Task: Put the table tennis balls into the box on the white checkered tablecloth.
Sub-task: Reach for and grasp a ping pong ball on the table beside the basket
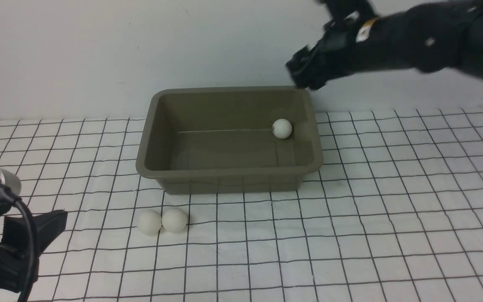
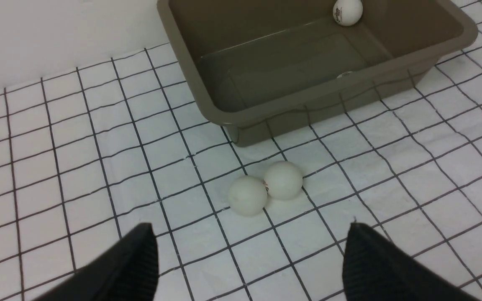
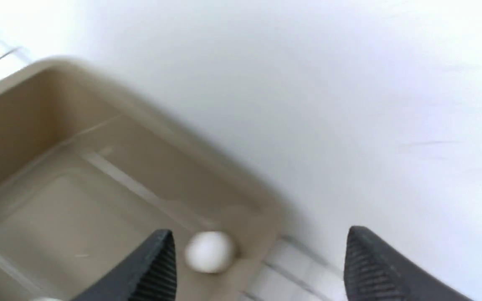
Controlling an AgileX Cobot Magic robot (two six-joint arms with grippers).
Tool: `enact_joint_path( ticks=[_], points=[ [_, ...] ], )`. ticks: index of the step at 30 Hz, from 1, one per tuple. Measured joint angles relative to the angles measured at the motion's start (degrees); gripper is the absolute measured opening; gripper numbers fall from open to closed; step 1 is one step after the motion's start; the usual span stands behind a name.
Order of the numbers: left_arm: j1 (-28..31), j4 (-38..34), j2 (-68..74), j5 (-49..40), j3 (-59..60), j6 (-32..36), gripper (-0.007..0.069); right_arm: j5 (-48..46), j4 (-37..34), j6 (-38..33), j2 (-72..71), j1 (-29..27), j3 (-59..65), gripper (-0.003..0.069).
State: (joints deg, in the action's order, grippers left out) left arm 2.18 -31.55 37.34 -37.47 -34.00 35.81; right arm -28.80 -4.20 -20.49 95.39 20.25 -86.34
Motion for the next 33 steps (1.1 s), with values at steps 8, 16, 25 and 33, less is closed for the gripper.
enact_joint_path(
  ticks=[8, 16, 25, 33],
  points=[
    [0.0, -5.03, 2.37, -0.58, 0.0, 6.3, 0.0534, -12.45, 2.99, 0.94, -11.55, -7.54, -0.04, 0.0484],
    [0.0, -15.08, 11.8, -3.36, -0.06, 19.15, 0.0534, -23.11, 2.74, 0.98, -18.1, -6.0, -0.04, 0.0484],
    [0.0, -16.59, 30.11, -3.57, -6.57, 23.13, 0.0534, -32.12, 1.06, 1.0, -21.29, -2.54, -0.04, 0.0483],
    [0.0, -4.8, 42.24, -4.93, -17.21, 19.24, 0.0534, -32.71, -0.26, 0.1, -21.29, -2.35, -0.04, 0.0483]
  ],
)
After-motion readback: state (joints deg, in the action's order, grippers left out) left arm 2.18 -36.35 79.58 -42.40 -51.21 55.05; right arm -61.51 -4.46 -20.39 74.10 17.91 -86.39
